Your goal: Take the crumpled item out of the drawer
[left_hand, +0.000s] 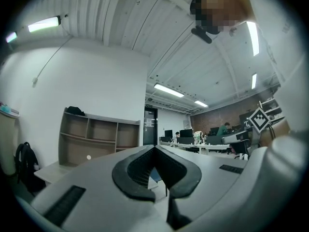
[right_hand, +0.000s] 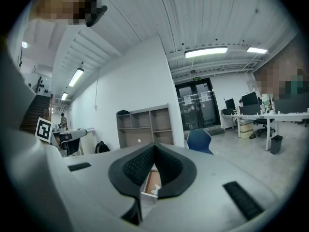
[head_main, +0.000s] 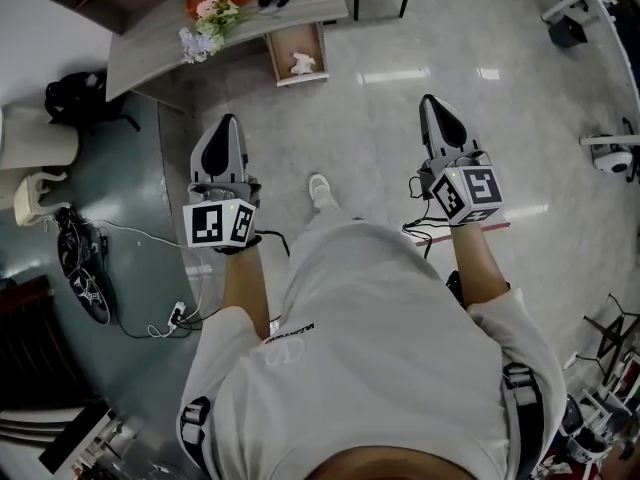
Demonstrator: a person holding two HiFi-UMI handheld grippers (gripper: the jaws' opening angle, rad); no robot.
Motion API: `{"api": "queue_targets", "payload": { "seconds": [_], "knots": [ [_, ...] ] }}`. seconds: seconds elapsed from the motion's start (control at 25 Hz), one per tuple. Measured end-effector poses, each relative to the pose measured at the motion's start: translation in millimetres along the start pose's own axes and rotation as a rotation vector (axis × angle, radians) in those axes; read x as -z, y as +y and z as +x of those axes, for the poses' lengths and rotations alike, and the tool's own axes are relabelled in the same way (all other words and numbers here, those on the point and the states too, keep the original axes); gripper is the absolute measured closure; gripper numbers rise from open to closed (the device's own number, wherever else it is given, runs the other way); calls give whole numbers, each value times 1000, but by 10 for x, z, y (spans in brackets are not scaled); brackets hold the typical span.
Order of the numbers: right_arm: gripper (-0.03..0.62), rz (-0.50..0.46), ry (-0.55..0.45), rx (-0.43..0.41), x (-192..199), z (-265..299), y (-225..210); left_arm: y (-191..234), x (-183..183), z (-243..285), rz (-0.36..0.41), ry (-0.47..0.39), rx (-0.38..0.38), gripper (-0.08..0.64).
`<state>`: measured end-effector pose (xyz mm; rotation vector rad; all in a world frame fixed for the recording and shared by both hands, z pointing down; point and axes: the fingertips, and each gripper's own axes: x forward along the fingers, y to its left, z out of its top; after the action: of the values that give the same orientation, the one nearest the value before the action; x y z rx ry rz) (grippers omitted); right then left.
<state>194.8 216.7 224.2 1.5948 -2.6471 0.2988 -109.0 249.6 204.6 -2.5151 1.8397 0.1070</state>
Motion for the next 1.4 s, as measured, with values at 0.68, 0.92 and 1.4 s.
{"api": "queue_targets", "payload": {
  "seconds": [0.68, 0.92, 1.4],
  "knots": [
    [591, -87, 69, -33, -127, 1346, 402, 736, 444, 1020, -58, 57, 156, 560],
    [591, -90, 111, -43, 103, 1720, 507, 725, 633, 1180, -87, 83, 193, 560],
    [591, -46, 196, -189, 590, 2339, 573, 760, 1184, 1665, -107, 198, 135, 560]
  ]
}}
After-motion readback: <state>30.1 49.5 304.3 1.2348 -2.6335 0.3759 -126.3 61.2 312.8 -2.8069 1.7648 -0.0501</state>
